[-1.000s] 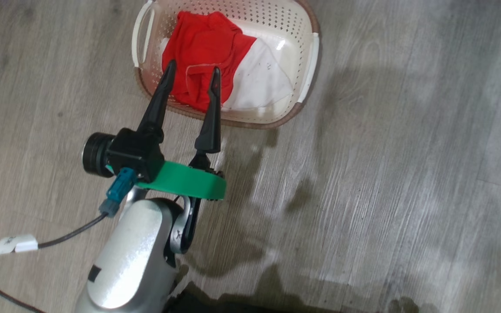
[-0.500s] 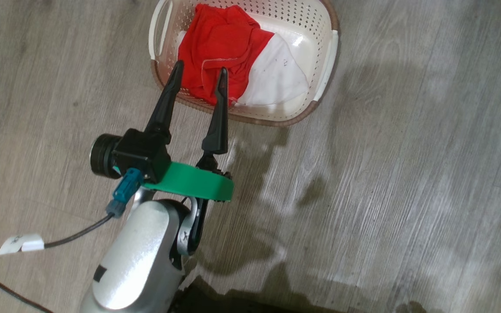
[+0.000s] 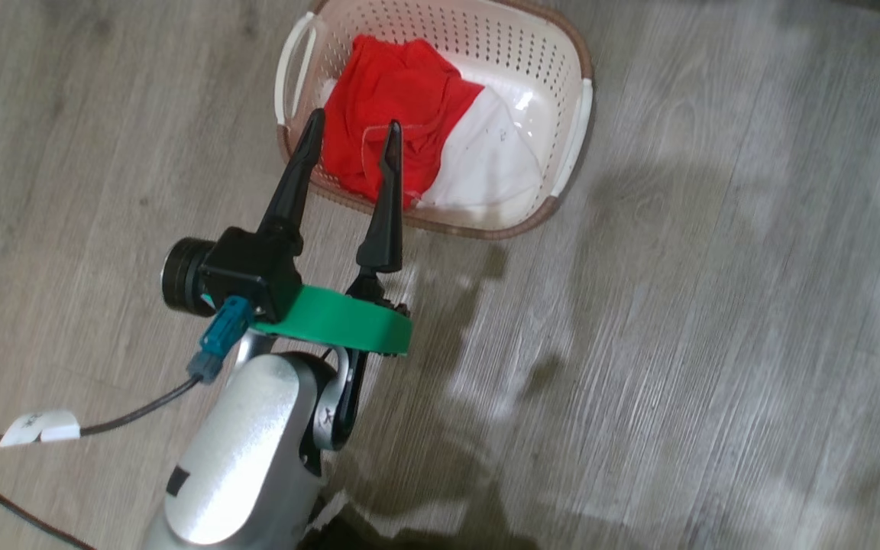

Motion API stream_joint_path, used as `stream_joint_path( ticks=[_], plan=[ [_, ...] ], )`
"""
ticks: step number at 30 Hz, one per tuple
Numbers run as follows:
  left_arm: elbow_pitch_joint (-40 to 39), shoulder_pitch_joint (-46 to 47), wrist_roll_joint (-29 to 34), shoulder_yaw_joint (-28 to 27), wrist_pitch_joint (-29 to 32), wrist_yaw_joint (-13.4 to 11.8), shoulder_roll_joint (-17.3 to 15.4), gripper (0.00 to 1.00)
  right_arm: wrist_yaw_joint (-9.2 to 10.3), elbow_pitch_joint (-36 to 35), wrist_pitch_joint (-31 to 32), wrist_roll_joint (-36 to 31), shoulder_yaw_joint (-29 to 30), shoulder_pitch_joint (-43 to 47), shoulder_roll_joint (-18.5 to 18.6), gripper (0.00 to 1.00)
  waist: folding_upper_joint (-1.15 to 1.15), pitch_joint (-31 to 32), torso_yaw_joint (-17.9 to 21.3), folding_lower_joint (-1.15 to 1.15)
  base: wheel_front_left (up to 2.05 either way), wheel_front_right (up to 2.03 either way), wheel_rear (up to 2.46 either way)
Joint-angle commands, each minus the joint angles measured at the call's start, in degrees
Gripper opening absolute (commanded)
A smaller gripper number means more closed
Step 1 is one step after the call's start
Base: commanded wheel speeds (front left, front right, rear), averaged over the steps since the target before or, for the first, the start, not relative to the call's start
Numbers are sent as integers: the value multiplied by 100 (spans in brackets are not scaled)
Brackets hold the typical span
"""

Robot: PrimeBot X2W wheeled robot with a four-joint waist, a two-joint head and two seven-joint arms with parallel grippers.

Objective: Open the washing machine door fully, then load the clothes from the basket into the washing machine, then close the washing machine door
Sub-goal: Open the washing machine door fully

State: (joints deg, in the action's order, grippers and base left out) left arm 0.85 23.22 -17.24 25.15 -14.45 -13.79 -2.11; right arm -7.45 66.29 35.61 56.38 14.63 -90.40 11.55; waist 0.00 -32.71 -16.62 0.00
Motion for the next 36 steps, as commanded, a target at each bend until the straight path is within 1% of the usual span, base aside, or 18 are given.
stream_joint_path(
  ticks=[1,11,19,24,33,36],
  plan=[
    [-168,-79,-18,-177,-55,-21,-76,100,-3,-157,117,42,-77,56,-228,0,0,117,-20,0,0,0,0],
    [-92,-317,-37,-232,-55,48,-76,100,-3,-436,501,327,-244,1183,-339,0,0,770,-176,0,0,0,0],
    [-23,-551,-3,-337,-55,117,-76,100,-3,-634,751,481,-457,1955,-524,0,0,1219,-348,0,0,0,0],
    [55,-681,157,-353,-55,150,-76,100,-3,-796,888,613,-582,2417,-656,0,0,1480,-497,0,0,0,0],
    [142,-876,42,-489,-55,182,-76,100,-3,-1055,1076,926,-761,3009,-818,0,0,1813,-786,0,0,0,0],
    [188,-950,-25,-494,-55,203,-76,100,-3,-1137,1167,1090,-816,3246,-845,0,0,1960,-947,0,0,0,0]
  ],
)
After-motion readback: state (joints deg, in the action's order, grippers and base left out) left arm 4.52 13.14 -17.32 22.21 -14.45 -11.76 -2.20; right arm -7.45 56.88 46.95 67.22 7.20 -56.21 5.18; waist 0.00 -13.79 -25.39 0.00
